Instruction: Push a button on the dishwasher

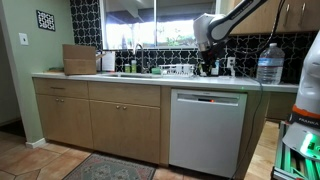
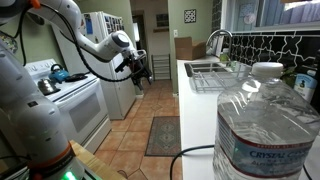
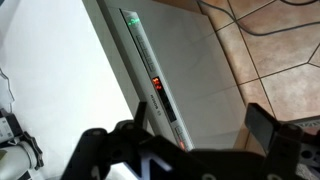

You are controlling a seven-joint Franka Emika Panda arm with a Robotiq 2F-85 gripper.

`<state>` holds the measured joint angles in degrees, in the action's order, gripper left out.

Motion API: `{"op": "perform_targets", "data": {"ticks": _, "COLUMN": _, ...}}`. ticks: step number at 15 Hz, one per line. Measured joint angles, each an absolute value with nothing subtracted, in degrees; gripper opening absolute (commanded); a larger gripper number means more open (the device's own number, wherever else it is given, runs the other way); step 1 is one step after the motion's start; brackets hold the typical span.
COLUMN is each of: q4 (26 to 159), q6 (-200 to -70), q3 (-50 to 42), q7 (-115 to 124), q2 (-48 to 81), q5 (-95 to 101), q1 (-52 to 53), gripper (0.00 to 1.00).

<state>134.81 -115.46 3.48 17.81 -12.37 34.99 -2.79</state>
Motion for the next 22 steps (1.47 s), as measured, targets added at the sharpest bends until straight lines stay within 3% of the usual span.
{"op": "perform_targets", "data": {"ticks": 22, "q4": 136.53, "q6": -122.78, "q3": 2.57, "q7": 18.95, "q2": 1.12, "q5": 43.36, "q1": -1.13, "gripper": 1.0}}
